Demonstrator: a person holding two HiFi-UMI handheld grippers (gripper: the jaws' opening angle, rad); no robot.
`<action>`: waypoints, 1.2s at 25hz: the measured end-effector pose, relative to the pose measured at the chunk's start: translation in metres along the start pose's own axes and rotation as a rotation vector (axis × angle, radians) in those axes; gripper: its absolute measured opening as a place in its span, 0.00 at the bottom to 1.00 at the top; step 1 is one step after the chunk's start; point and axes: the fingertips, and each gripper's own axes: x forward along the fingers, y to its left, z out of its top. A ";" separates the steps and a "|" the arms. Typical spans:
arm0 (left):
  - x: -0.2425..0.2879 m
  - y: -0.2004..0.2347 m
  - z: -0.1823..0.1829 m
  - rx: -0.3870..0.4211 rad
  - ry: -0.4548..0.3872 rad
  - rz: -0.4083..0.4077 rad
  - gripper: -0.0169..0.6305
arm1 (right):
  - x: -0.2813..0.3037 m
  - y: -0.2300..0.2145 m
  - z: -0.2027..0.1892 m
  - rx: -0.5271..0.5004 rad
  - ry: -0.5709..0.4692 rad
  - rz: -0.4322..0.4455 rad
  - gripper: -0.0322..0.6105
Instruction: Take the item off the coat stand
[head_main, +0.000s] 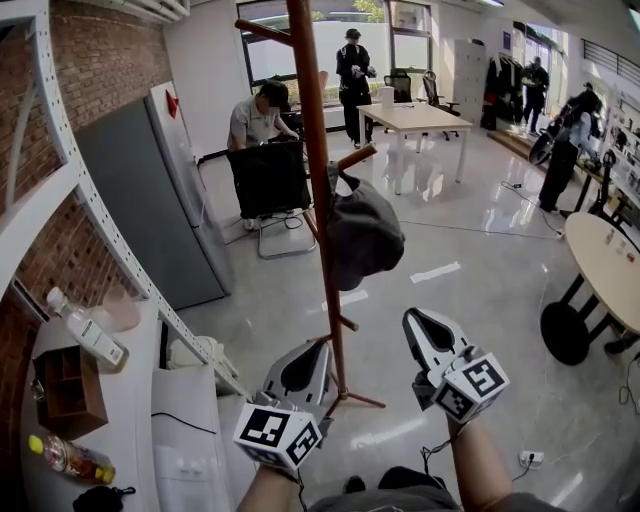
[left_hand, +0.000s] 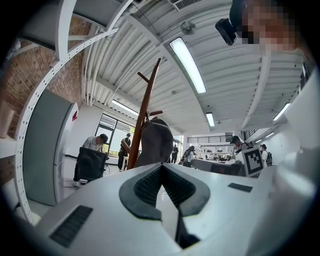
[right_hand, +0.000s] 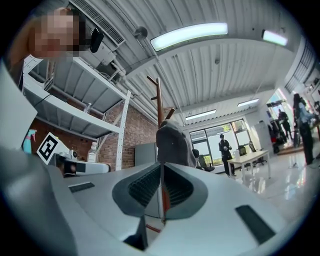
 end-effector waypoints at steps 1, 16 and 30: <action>0.002 0.001 0.001 0.002 0.000 0.003 0.04 | 0.002 -0.002 0.004 -0.005 -0.007 -0.001 0.06; 0.047 0.013 0.015 0.052 -0.022 0.114 0.04 | 0.053 -0.039 0.029 -0.058 -0.009 0.114 0.21; 0.066 0.013 0.019 0.076 -0.041 0.190 0.04 | 0.095 -0.037 0.066 -0.143 -0.043 0.202 0.35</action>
